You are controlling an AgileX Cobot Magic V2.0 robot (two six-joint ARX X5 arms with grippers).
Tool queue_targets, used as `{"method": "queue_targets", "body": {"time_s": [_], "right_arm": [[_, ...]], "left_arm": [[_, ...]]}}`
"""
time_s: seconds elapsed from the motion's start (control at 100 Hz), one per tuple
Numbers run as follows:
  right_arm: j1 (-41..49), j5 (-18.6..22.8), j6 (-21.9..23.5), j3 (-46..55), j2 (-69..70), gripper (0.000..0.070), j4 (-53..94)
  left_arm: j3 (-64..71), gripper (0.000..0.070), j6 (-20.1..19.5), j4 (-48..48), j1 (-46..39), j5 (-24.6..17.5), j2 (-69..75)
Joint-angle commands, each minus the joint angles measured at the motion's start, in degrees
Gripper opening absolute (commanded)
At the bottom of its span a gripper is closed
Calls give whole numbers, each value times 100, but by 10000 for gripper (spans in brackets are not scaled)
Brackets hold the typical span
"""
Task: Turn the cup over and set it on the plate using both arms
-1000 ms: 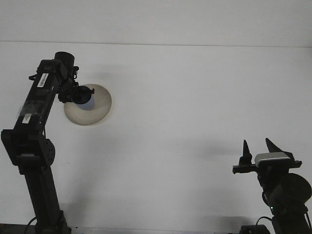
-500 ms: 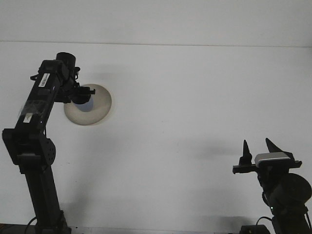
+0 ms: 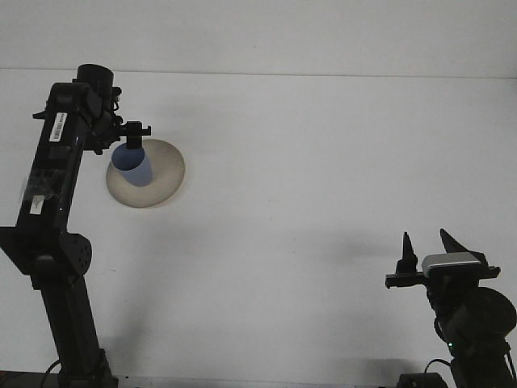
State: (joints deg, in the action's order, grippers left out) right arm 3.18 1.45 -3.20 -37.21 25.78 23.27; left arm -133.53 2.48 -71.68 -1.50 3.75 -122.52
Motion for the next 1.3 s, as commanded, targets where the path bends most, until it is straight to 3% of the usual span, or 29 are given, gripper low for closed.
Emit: {"method": "queue_targets", "body": {"time_s": [0.0, 0.38, 0.64, 1.29], "right_arm": [[-4, -4, 20, -48, 15, 445, -52], [-4, -9, 20, -48, 15, 445, -52], [-4, -20, 20, -48, 15, 445, -52], [-4, -22, 20, -48, 15, 445, -50]], "left_arm": [[-162, 382, 35, -50, -4, 26, 170], [-70, 382, 122, -111, -2, 26, 1659], [1093, 382, 201, -22, 197, 26, 2951], [7331, 382, 254, 4205, 468, 24, 7088]]}}
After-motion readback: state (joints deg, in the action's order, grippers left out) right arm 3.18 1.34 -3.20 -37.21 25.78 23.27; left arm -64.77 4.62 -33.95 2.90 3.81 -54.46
